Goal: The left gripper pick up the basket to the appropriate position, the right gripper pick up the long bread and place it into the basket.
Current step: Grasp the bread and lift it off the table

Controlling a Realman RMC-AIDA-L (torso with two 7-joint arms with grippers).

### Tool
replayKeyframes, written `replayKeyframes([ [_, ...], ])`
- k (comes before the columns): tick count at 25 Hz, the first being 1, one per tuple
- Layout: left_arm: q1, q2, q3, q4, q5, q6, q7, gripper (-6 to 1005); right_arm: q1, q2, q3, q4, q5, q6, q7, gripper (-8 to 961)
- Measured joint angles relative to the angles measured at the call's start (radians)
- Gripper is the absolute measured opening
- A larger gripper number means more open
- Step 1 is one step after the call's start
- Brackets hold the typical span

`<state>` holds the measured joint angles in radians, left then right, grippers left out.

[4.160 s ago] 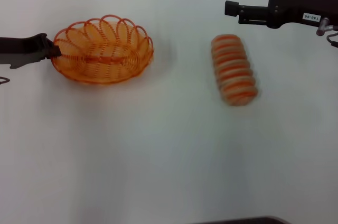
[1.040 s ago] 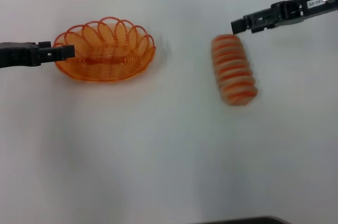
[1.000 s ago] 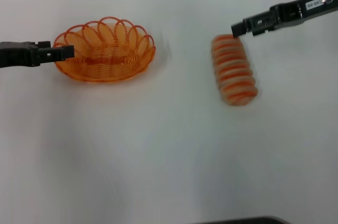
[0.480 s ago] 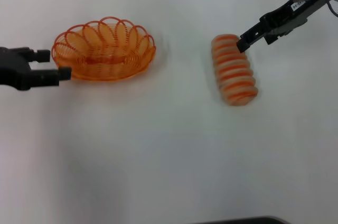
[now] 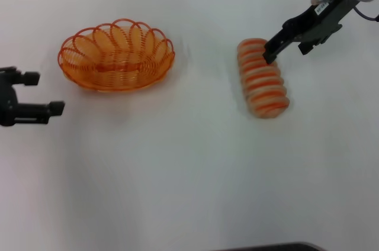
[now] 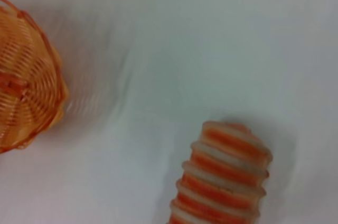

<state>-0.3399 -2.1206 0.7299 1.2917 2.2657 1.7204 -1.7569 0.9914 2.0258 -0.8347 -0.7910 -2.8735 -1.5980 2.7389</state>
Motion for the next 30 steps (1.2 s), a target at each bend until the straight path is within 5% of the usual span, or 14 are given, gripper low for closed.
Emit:
replayKeyframes([
  [8, -0.013, -0.018, 0.003, 0.022, 0.178, -0.042, 0.000, 871, 0.030, 0.009, -0.004, 0.050, -0.002, 0.054, 0.067, 859],
  [30, -0.010, -0.031, 0.026, 0.109, 0.192, -0.039, 0.011, 871, 0.067, 0.011, -0.043, 0.207, -0.006, 0.183, 0.143, 853],
])
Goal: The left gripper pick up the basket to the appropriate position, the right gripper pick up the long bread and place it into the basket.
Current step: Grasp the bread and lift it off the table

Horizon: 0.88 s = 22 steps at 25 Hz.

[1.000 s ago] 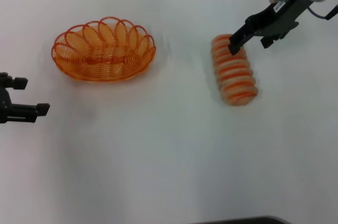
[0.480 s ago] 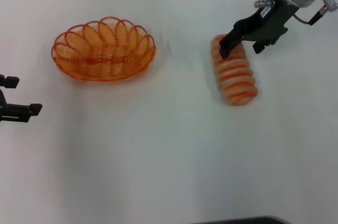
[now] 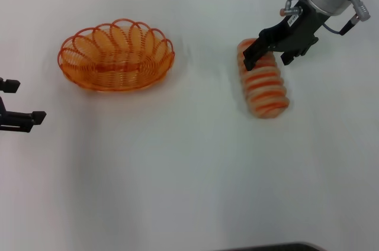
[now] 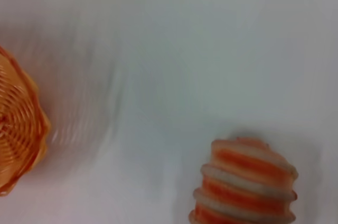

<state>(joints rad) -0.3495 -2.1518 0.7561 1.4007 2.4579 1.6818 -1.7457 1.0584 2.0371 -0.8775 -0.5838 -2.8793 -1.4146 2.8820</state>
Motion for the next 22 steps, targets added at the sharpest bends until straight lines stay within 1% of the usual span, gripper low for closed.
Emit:
replayKeyframes([
  [3, 0.001, -0.006, -0.004, -0.009, -0.005, -0.005, 0.008, 871, 0.002, 0.004, -0.001, 0.018, 0.000, 0.019, 0.000, 852],
  [14, -0.015, -0.008, -0.002, -0.072, -0.010, -0.015, 0.025, 871, 0.007, 0.012, -0.015, 0.047, 0.000, 0.069, 0.000, 849],
  [22, -0.012, -0.007, -0.008, -0.075, -0.043, -0.018, 0.033, 871, 0.014, 0.017, -0.018, 0.072, 0.000, 0.091, 0.000, 847],
])
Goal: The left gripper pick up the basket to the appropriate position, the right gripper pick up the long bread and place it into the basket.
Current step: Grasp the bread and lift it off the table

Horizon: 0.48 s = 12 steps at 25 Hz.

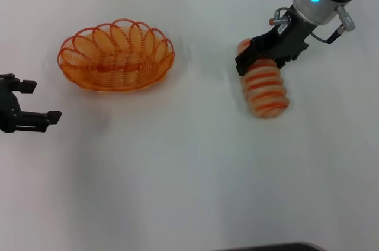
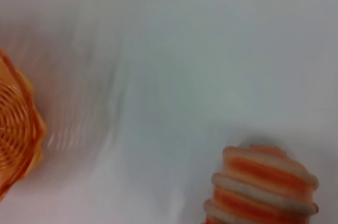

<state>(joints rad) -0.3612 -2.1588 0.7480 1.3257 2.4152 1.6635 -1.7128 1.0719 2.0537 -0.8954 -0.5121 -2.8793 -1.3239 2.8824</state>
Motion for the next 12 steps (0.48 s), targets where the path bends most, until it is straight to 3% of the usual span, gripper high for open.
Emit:
replayKeyframes([
  [12, 0.004, 0.001, -0.001, -0.019, -0.001, -0.012, 0.001, 871, -0.021, 0.003, -0.012, -0.015, 0.015, 0.014, 0.002, 844],
])
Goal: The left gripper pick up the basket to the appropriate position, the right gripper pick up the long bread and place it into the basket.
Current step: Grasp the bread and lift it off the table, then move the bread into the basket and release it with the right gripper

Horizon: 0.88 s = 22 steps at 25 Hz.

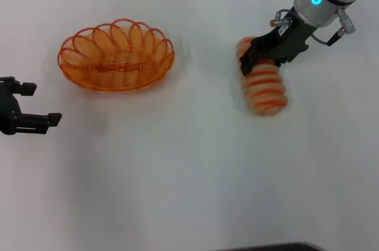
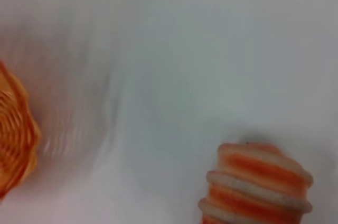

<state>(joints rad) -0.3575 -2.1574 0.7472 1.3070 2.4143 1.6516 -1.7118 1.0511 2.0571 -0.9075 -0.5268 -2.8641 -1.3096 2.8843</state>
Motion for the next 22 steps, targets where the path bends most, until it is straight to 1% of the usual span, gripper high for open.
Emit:
replayKeyframes([
  [1, 0.000, 0.000, -0.001, -0.004, 0.000, -0.002, 0.000, 871, -0.003, 0.000, 0.001, -0.009, 0.006, 0.000, -0.006, 844],
  [4, -0.002, 0.000, -0.002, -0.011, -0.002, -0.009, 0.000, 871, -0.016, 0.000, 0.002, -0.038, 0.029, -0.004, -0.021, 708],
  [7, -0.004, 0.000, -0.002, -0.019, -0.004, -0.011, 0.000, 871, -0.025, -0.002, 0.002, -0.056, 0.054, -0.007, -0.035, 676],
  [11, -0.008, 0.002, -0.003, -0.030, -0.005, -0.014, 0.000, 871, -0.050, -0.011, 0.003, -0.134, 0.107, -0.027, -0.088, 633],
  [16, -0.011, 0.004, -0.009, -0.034, -0.005, -0.013, 0.000, 871, -0.079, -0.022, 0.006, -0.254, 0.224, -0.035, -0.246, 593],
  [19, -0.012, 0.004, -0.011, -0.034, -0.005, -0.004, -0.001, 871, -0.070, -0.022, 0.006, -0.290, 0.256, -0.029, -0.365, 580],
  [22, -0.013, 0.005, -0.011, -0.034, -0.005, 0.004, -0.004, 870, -0.042, -0.012, 0.005, -0.302, 0.263, -0.023, -0.479, 566],
])
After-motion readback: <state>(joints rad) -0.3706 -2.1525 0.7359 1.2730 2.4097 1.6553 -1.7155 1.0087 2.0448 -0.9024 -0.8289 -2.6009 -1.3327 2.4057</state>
